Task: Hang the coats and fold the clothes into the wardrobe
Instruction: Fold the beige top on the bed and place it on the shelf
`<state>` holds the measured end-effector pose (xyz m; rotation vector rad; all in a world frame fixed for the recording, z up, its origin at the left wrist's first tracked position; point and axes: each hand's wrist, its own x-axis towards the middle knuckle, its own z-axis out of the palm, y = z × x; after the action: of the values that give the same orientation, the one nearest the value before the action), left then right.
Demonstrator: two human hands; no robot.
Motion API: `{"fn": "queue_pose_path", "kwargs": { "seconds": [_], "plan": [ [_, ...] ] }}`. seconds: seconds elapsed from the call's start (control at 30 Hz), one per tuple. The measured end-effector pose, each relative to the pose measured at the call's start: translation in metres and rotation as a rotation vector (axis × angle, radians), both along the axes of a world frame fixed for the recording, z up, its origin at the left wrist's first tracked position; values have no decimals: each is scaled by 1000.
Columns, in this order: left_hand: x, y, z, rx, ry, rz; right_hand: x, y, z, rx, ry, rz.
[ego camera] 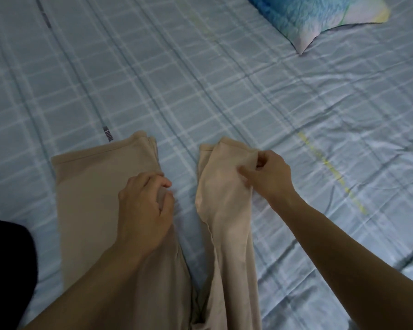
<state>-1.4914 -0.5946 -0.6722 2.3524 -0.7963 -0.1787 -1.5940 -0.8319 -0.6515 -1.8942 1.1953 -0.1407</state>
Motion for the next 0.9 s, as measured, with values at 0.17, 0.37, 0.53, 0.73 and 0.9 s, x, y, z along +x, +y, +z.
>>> {"fn": "queue_pose_path", "kwargs": {
  "seconds": [0.17,0.37,0.53,0.73,0.9],
  "plan": [
    [-2,-35,4,-96,107,-60,17,-4,2,131,-47,15],
    [14,-105,12,-123,690,126,17,-8,-3,250,131,-94],
    [14,-117,13,-147,837,131,14,-13,-4,515,-28,-164],
    [14,-134,42,-488,971,-63,-1,-38,8,591,-438,-238],
    [0,-165,36,-185,458,-173,-35,-76,1,210,-189,-400]
  ]
}}
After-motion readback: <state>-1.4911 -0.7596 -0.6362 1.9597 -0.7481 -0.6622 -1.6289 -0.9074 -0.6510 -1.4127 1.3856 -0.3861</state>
